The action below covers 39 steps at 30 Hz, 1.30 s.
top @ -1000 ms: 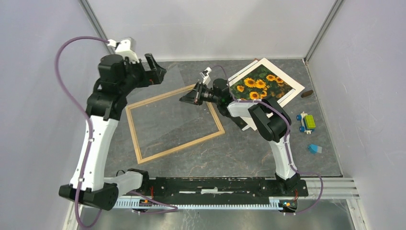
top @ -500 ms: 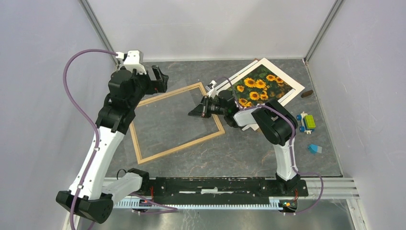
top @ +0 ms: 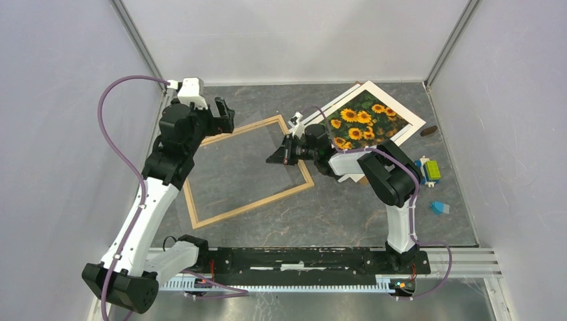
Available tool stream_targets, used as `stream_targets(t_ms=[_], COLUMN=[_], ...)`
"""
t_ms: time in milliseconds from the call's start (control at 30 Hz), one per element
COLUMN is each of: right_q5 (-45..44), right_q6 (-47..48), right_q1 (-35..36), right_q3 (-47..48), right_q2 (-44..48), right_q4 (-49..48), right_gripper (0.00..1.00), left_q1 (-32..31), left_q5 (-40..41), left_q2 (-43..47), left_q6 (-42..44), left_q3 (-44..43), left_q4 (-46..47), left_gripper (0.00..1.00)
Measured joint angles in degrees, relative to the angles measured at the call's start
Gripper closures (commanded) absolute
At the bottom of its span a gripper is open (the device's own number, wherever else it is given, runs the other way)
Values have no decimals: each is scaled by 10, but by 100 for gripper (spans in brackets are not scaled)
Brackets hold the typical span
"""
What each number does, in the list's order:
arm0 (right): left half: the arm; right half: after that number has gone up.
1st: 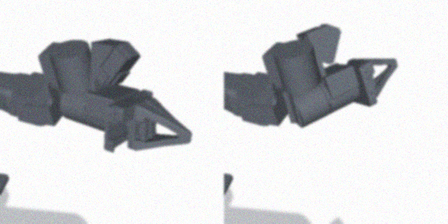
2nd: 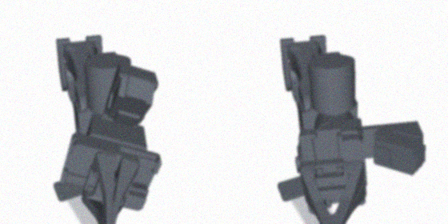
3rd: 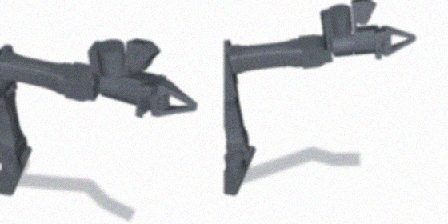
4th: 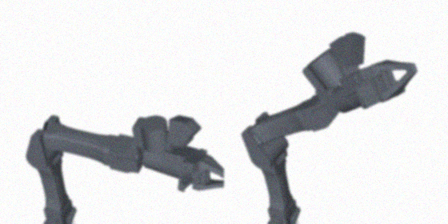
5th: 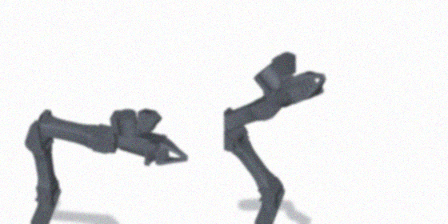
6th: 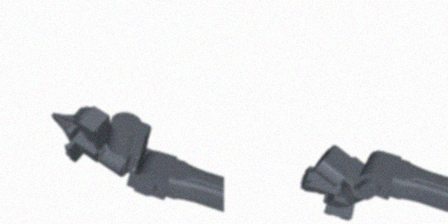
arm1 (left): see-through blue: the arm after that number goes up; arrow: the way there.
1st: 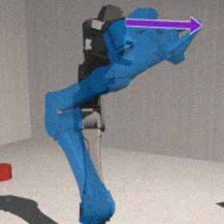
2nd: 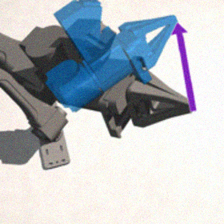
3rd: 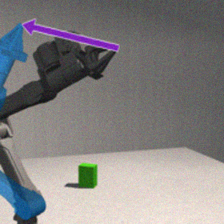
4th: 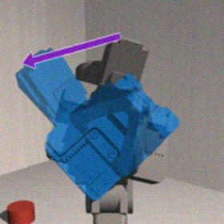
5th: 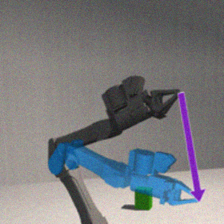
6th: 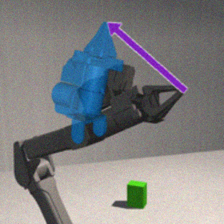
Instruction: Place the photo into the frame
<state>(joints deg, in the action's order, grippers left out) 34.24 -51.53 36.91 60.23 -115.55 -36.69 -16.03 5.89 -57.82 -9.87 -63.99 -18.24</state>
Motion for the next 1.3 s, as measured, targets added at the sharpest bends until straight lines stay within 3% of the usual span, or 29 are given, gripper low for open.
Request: stream_targets(t_ms=[400, 1300], right_q5=[-39, -85], right_q6=[40, 70], right_q1=[0, -5], right_q3=[0, -17], right_q2=[10, 23], right_q4=[80, 88], right_gripper=[100, 100], left_q1=[37, 37], left_q5=[-4, -4], left_q2=[0, 0], left_q6=[2, 2], left_q3=[29, 31], left_q4=[26, 34], left_gripper=[0, 0])
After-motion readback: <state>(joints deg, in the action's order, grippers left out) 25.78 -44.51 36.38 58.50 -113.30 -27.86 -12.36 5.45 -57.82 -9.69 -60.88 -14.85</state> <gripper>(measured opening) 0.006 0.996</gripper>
